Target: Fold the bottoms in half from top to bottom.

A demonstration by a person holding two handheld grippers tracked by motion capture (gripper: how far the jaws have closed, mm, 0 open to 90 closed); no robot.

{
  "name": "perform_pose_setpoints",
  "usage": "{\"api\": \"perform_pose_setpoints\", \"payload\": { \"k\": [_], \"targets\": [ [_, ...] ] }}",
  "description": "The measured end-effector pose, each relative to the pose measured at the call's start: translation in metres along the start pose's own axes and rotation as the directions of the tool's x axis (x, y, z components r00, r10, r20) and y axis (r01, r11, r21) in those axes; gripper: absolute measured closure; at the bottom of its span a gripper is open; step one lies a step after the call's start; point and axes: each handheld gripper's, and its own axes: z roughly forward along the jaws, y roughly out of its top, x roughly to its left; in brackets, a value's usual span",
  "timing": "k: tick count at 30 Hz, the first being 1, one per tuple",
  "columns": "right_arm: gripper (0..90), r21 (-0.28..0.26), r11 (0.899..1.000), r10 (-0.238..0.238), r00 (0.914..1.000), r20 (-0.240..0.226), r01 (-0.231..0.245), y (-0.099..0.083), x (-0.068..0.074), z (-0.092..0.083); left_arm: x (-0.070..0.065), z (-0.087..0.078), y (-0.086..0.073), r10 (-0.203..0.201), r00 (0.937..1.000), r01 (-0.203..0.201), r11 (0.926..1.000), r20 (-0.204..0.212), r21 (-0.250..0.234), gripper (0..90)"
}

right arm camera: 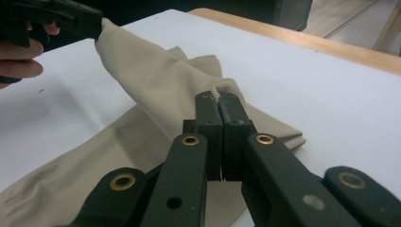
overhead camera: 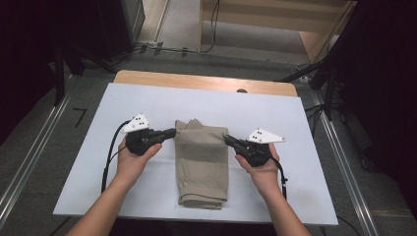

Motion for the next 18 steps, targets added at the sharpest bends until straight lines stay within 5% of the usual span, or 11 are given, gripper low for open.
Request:
{"api": "perform_pose_setpoints", "payload": {
  "k": [11, 18],
  "targets": [
    [87.1, 0.012, 1.000, -0.023, 0.9997, -0.010, 0.024, -0.020, 0.017, -0.016, -0.025, -0.009, -0.015, 0.034, 0.9987, -0.034, 0.9994, 0.037, 0.010, 90.0],
    [87.0, 0.016, 1.000, -0.006, 0.9997, -0.022, 0.006, -0.030, 0.024, -0.028, -0.039, -0.015, -0.028, 0.006, 0.9973, -0.007, 0.9999, 0.073, 0.012, 90.0]
  ]
}}
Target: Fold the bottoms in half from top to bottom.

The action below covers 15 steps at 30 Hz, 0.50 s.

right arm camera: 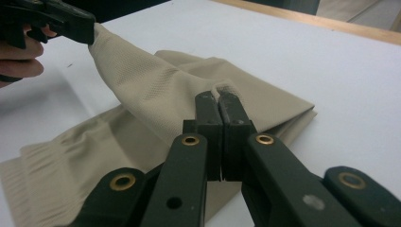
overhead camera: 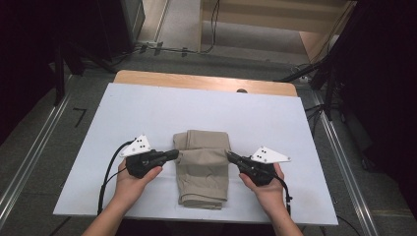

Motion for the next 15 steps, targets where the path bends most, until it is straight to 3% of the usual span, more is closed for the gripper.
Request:
{"api": "perform_pose_setpoints", "payload": {
  "k": [15],
  "targets": [
    [87.0, 0.014, 1.000, -0.010, 0.9999, -0.010, 0.010, -0.019, 0.024, -0.019, -0.029, -0.017, -0.019, 0.000, 1.0000, 0.000, 0.9999, 0.008, 0.012, 90.0]
  ]
}}
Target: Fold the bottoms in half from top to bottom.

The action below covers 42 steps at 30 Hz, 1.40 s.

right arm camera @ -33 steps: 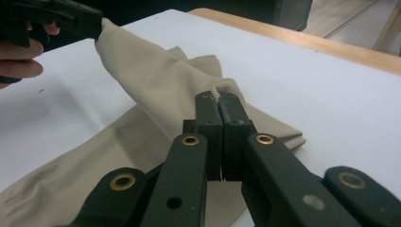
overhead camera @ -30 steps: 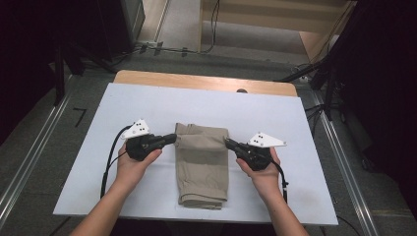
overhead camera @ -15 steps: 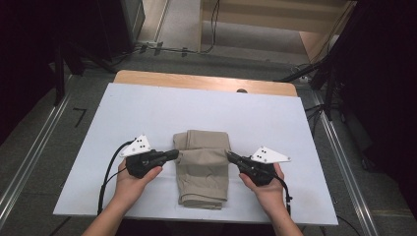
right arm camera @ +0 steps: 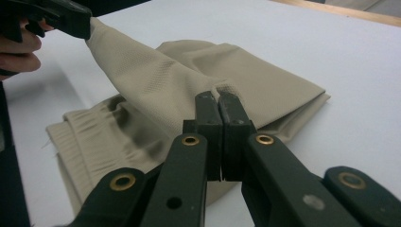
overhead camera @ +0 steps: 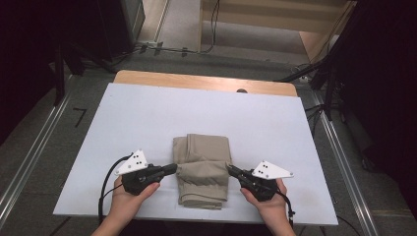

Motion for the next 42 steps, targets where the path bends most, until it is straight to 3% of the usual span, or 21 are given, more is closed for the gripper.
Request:
{"api": "perform_pose_setpoints", "payload": {
  "k": [8, 13, 15, 18, 20, 22, 25, 27, 31, 34, 39, 42],
  "targets": [
    [87.0, 0.001, 1.000, -0.006, 0.9999, -0.015, 0.006, -0.009, 0.015, -0.012, -0.012, -0.013, -0.005, 0.011, 0.9998, -0.011, 0.9999, 0.016, -0.010, 90.0],
    [86.5, -0.002, 1.000, -0.008, 0.9997, -0.021, 0.008, -0.016, 0.023, -0.022, -0.023, -0.019, -0.012, 0.010, 0.9991, -0.010, 0.9999, 0.041, 0.007, 90.0],
    [84.7, 0.001, 1.000, -0.017, 0.9988, -0.045, 0.017, -0.020, 0.027, -0.027, -0.027, -0.021, -0.014, -0.001, 0.9959, -0.002, 0.9993, 0.090, 0.037, 90.0],
    [76.3, 0.022, 0.997, -0.075, 0.9920, -0.102, 0.077, -0.025, 0.037, -0.038, -0.038, -0.028, -0.019, 0.035, 0.9885, -0.047, 0.9961, 0.147, 0.074, 90.0],
    [64.1, 0.020, 0.996, -0.081, 0.9877, -0.134, 0.084, -0.027, 0.042, -0.047, -0.041, -0.034, -0.022, 0.029, 0.9815, -0.042, 0.9970, 0.189, 0.065, 80.9],
    [57.1, 0.010, 0.997, -0.075, 0.9905, -0.115, 0.077, -0.028, 0.045, -0.057, -0.041, -0.038, -0.022, 0.016, 0.9822, -0.023, 0.9990, 0.187, 0.037, 67.6],
    [59.9, -0.014, 0.999, -0.053, 0.9945, -0.090, 0.052, -0.025, 0.044, -0.061, -0.034, -0.035, -0.016, -0.033, 0.9824, 0.035, 0.9994, 0.184, -0.004, 59.6],
    [66.6, -0.024, 0.999, -0.041, 0.9970, -0.066, 0.039, -0.021, 0.041, -0.055, -0.030, -0.025, -0.012, -0.053, 0.9842, 0.055, 0.9985, 0.169, -0.005, 68.3],
    [80.1, -0.010, 1.000, 0.007, 0.9993, -0.036, -0.007, -0.013, 0.037, -0.031, -0.034, 0.003, -0.014, -0.054, 0.9872, 0.044, 0.9966, 0.150, 0.069, 82.6],
    [82.0, 0.052, 0.999, 0.013, 0.9987, -0.050, -0.010, -0.019, 0.041, -0.015, -0.045, 0.016, -0.026, -0.013, 0.9884, -0.011, 0.9872, 0.151, 0.159, 83.2],
    [79.9, 0.175, 0.984, -0.020, 0.9955, -0.093, 0.036, -0.042, 0.059, -0.009, -0.051, 0.021, -0.043, -0.014, 0.9857, -0.029, 0.9665, 0.168, 0.255, 73.9],
    [70.1, 0.238, 0.968, -0.057, 0.9930, -0.103, 0.080, -0.049, 0.067, -0.008, -0.050, 0.017, -0.040, -0.025, 0.9819, -0.019, 0.9728, 0.188, 0.231, 66.6]
  ]
}}
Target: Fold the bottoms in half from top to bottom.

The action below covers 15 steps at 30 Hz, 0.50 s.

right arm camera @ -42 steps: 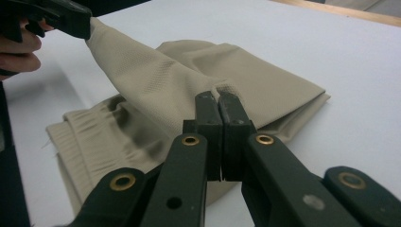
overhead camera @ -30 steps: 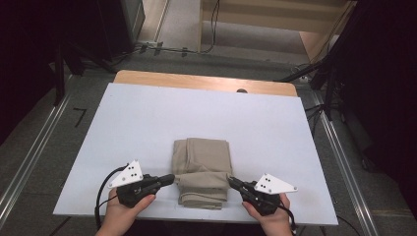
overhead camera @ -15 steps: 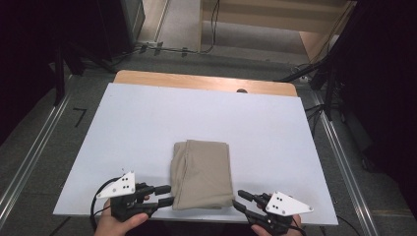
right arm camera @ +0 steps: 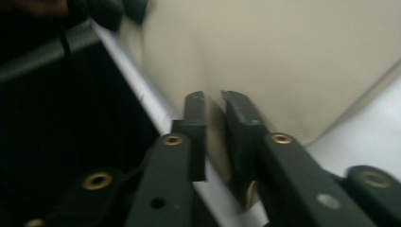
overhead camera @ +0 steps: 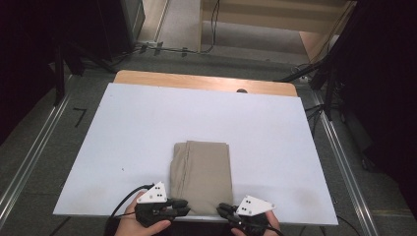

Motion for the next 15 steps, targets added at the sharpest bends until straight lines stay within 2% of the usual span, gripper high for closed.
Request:
{"api": "perform_pose_setpoints", "payload": {
  "k": [2, 4, 6, 9, 11, 15],
  "targets": [
    [60.5, -0.013, 1.000, -0.010, 0.9999, -0.012, 0.010, 0.004, 0.002, -0.003, -0.001, -0.005, 0.004, 0.004, 1.0000, -0.004, 0.9997, -0.008, -0.026, 56.7],
    [50.7, -0.052, 0.999, -0.007, 0.9998, -0.019, 0.006, 0.011, 0.001, -0.009, 0.001, -0.011, 0.012, -0.004, 0.9998, 0.003, 0.9983, -0.020, -0.059, 43.8],
    [42.8, -0.088, 0.996, 0.002, 0.9997, -0.023, -0.004, 0.020, -0.004, -0.016, 0.005, -0.015, 0.021, -0.008, 0.9997, 0.006, 0.9968, -0.025, -0.080, 32.6],
    [33.5, -0.120, 0.993, 0.003, 1.0000, -0.002, -0.003, 0.035, -0.018, -0.022, 0.016, -0.019, 0.036, -0.013, 0.9992, 0.009, 0.9951, -0.037, -0.099, 18.7],
    [26.5, -0.126, 0.992, 0.011, 0.9999, -0.009, -0.012, 0.045, -0.030, -0.023, 0.025, -0.020, 0.046, -0.010, 0.9981, 0.003, 0.9933, -0.061, -0.115, 13.0],
    [17.3, -0.145, 0.989, 0.019, 0.9998, 0.000, -0.019, 0.065, -0.054, -0.021, 0.050, -0.019, 0.067, -0.026, 0.9990, 0.020, 0.9882, -0.035, -0.152, 8.4]
  ]
}}
